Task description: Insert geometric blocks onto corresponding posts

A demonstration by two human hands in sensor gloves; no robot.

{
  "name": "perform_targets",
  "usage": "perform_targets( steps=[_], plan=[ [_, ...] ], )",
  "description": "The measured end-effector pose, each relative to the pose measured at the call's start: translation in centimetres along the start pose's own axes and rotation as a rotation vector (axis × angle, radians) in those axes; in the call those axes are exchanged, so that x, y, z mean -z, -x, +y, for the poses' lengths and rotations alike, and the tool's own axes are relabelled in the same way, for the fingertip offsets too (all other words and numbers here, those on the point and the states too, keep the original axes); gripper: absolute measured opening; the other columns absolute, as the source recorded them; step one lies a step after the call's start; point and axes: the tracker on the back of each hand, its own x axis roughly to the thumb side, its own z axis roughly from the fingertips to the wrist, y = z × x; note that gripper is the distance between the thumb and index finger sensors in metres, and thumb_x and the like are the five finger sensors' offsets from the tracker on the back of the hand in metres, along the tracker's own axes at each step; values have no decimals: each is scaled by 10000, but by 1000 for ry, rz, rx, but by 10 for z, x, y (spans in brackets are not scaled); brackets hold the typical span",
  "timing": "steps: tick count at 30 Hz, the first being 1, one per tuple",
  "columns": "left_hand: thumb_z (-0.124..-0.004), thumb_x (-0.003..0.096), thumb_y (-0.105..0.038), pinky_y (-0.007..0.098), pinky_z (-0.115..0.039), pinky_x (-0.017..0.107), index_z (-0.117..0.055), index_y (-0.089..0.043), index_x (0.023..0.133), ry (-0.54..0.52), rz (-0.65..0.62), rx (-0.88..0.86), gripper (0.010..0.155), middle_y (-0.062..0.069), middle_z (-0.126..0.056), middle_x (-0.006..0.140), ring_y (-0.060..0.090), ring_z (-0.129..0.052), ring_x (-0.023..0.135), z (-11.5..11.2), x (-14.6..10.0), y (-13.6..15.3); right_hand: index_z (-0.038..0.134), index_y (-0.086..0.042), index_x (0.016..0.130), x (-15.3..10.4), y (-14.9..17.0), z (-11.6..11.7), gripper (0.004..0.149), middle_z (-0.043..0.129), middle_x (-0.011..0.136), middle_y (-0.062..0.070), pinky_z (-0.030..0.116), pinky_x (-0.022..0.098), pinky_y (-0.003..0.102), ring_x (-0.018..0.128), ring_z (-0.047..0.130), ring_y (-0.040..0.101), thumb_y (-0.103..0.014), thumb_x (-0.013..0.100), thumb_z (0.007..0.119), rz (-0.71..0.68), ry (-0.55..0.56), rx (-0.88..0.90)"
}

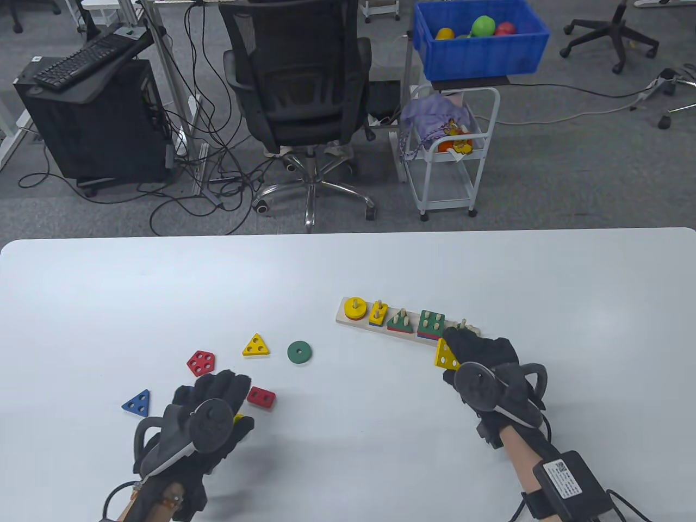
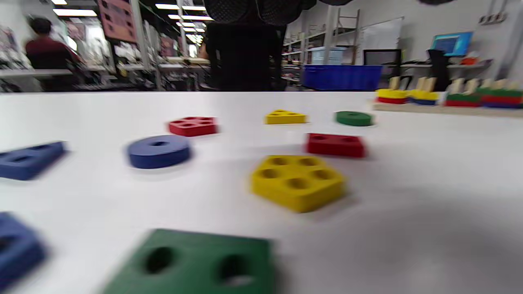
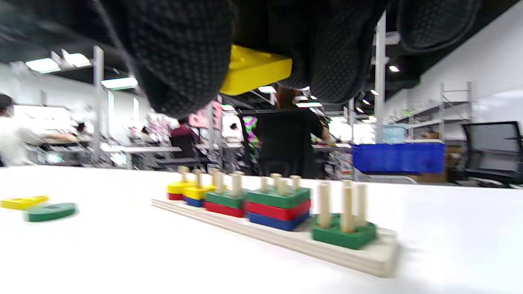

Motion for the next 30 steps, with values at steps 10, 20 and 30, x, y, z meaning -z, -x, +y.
perform_targets(
  steps=[10,20,30],
  plan=[
    [-625,484,-611,617,-378,837,-440,-419,1111,-48,159,-69,682,-67,-417,1260,274,-433,1200,1,-8,59,618,-224,982,75,-11,35,704,751,987,81,606,650,680,842,832,358,-381,356,898,119,-234,-158],
    [-623,487,-609,619,-391,832,-448,-417,1111,6,182,-66,676,-59,-427,1258,279,-446,1194,-8,-6,65,634,-250,971,100,-10,60,699,775,980,56,608,655,677,854,844,337,-394,344,907,205,-273,-174],
    [-619,491,-605,618,-397,830,-450,-416,1111,26,175,-66,670,-60,-429,1257,283,-448,1192,-10,-5,63,592,-278,987,102,-11,71,710,717,1027,36,589,669,682,917,782,354,-380,357,903,214,-292,-193]
  ],
)
